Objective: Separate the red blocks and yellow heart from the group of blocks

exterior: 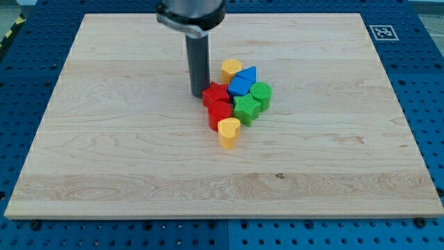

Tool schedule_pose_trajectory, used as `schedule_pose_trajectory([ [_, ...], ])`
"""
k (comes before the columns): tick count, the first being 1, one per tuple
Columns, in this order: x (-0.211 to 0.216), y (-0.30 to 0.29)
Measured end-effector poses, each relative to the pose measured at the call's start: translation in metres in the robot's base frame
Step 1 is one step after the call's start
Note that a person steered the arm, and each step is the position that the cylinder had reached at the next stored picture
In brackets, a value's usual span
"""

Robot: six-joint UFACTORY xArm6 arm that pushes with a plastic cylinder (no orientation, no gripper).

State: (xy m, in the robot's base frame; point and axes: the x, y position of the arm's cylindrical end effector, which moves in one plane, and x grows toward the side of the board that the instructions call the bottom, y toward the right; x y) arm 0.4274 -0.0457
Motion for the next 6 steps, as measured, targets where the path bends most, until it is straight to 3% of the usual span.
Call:
schedule_pose_trajectory([
  [1,0.038,-0.003],
  [3,0.013,-0.021],
  [5,-0.02,0.013],
  [6,0.0,0.038],
])
